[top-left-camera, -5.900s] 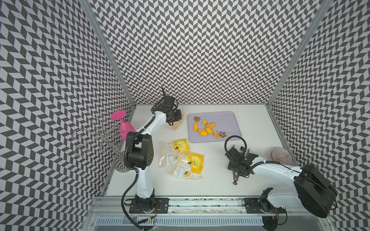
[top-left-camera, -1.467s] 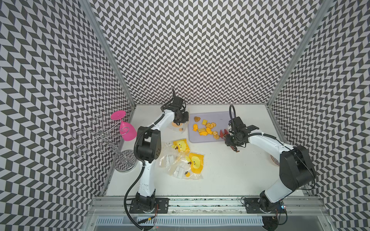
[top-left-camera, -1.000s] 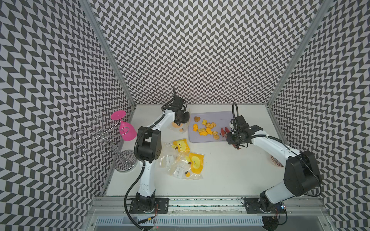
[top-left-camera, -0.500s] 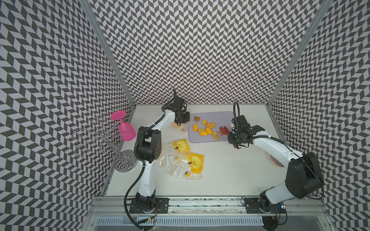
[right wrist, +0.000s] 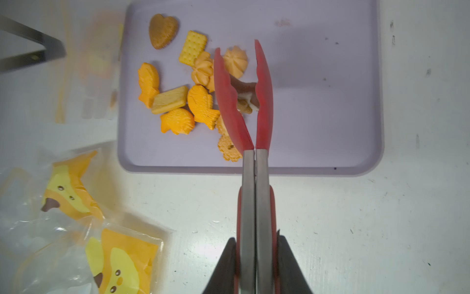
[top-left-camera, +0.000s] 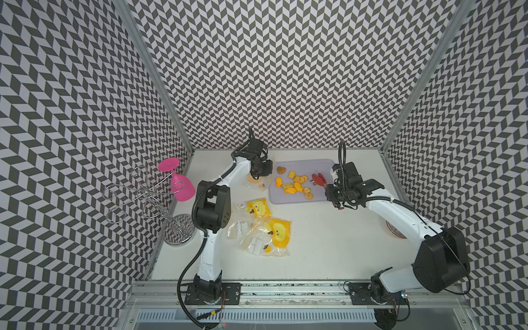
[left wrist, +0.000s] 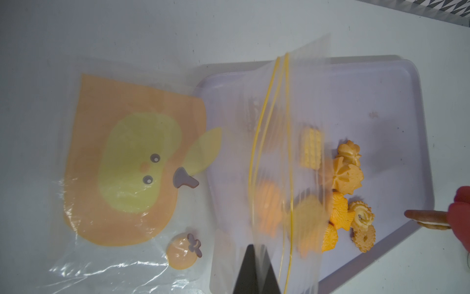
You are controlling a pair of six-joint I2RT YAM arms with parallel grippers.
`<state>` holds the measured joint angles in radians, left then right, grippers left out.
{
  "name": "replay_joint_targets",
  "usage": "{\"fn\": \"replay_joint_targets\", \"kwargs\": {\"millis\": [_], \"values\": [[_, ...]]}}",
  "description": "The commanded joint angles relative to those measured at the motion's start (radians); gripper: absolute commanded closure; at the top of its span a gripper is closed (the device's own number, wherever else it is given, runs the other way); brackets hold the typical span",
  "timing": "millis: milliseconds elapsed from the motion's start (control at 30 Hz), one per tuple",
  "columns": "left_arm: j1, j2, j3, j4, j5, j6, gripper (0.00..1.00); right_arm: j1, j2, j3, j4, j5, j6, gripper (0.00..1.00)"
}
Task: Put the cookies into a resealable bag to prevent moisture
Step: Place the cookie in the ziploc bag.
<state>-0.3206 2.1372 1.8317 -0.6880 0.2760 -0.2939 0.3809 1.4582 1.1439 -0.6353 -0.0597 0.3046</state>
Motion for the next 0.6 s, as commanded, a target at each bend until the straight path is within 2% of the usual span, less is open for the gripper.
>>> {"fn": "replay_joint_targets", "kwargs": {"millis": [0,233,567], "values": [[-0.009,-0.020,-0.001,0.021,0.028,0.018,1.00,0.000,-0.017,0.061,0.130,-0.116,0.018,0.86],[-0.020,-0.001,0.002,0.023,0.058,0.021,1.00,0.021,0.033,0.117,0.192,-0.211,0.054,0.87],[-0.030,0.007,0.009,0.018,0.067,0.026,1.00,0.097,0.124,0.211,0.244,-0.234,0.098,0.87]]}}
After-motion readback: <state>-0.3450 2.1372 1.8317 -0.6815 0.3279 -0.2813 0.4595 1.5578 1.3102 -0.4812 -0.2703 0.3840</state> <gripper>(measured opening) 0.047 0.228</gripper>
